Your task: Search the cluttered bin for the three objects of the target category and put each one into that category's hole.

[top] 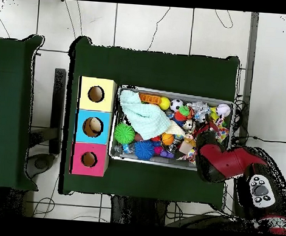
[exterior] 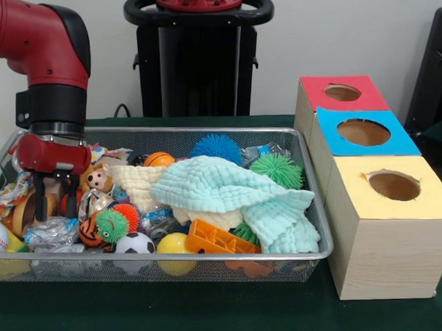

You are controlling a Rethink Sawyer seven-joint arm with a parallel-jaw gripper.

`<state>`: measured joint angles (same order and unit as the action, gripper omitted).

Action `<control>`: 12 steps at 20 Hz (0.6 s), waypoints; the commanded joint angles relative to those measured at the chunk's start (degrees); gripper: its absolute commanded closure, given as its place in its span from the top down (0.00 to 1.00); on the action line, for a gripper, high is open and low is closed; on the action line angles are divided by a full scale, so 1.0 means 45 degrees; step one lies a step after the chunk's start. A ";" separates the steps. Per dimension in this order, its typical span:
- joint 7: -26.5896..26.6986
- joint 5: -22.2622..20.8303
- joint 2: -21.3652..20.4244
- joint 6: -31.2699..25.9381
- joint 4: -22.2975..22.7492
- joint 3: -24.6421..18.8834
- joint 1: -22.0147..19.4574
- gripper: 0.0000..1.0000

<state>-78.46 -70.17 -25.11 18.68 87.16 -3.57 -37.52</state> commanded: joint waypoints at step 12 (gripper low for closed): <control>-0.1120 0.0024 0.0935 0.1189 -0.1665 -0.0775 0.0467 0.00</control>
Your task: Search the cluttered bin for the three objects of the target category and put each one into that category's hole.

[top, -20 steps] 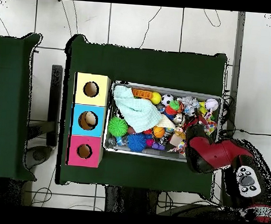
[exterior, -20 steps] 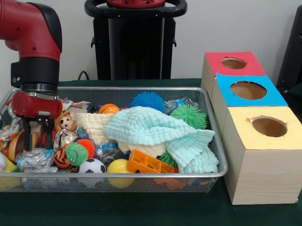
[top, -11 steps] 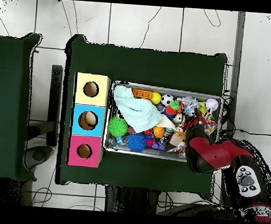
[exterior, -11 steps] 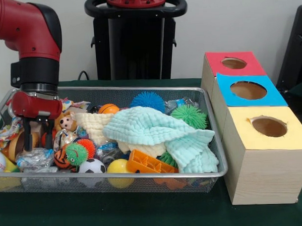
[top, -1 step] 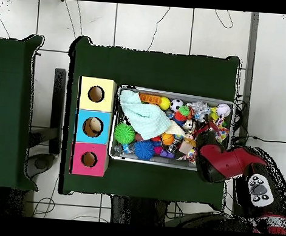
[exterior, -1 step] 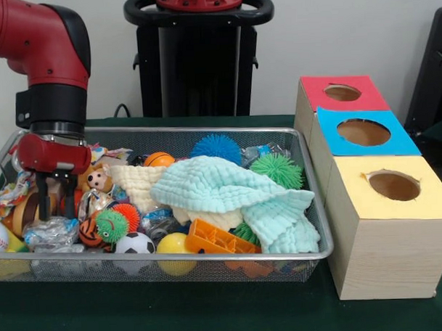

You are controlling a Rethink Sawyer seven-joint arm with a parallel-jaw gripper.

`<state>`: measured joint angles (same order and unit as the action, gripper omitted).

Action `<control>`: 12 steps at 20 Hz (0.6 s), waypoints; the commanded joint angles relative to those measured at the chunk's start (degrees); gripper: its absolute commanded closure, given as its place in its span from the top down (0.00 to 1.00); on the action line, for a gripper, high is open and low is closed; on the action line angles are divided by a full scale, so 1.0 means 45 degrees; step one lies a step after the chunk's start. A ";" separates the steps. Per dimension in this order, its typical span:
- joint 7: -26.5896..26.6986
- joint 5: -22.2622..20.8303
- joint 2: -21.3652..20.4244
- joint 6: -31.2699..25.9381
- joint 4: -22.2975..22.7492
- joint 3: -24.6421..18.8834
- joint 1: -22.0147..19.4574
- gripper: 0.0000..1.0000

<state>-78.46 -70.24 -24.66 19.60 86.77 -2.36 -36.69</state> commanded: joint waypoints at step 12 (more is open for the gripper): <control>-0.1426 -0.0080 0.0849 0.0799 -0.1653 -0.0963 0.0392 0.00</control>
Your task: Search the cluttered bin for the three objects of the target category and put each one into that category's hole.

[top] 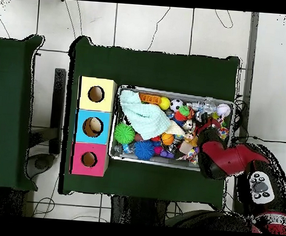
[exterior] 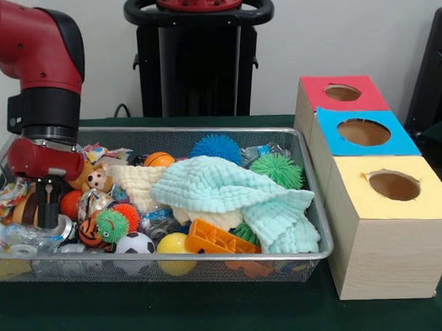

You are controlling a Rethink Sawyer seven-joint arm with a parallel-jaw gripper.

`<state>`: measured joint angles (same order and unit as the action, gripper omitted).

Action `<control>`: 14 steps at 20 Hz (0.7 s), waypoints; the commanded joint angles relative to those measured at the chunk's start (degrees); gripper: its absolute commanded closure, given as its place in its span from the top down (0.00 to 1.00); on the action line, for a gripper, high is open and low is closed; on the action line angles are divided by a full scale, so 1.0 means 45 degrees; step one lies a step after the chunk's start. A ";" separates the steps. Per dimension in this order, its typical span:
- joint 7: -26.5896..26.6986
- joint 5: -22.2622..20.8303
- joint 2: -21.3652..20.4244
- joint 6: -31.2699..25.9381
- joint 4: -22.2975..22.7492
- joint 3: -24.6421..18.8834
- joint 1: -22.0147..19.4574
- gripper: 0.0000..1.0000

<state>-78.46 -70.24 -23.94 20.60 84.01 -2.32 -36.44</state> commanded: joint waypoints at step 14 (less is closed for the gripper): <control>-0.1848 -0.0292 0.0718 0.0579 -0.1099 -0.1027 0.0330 0.00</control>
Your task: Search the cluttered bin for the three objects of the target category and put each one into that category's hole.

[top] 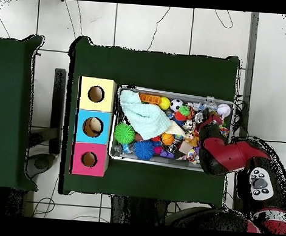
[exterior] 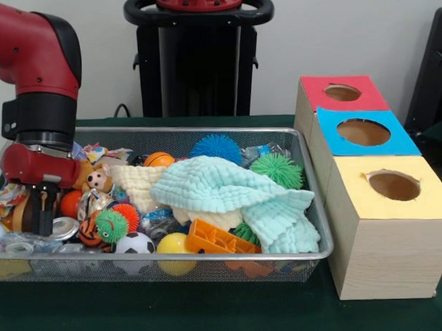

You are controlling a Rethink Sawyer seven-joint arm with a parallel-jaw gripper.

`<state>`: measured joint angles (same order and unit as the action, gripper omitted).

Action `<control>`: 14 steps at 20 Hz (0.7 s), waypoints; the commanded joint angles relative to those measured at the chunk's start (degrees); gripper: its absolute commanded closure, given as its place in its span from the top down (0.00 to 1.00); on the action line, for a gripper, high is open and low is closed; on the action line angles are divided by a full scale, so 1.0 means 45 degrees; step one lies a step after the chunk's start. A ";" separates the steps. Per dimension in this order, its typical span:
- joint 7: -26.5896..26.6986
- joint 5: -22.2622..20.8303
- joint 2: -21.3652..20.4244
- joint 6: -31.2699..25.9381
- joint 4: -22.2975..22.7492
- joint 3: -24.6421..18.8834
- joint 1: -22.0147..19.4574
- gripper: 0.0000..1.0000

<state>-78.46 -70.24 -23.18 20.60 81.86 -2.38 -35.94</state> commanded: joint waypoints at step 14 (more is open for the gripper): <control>-0.2466 -0.0119 0.0607 0.0423 -0.0576 -0.1178 -0.0081 1.00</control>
<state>-78.46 -70.24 -23.05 20.70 81.06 -2.40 -35.93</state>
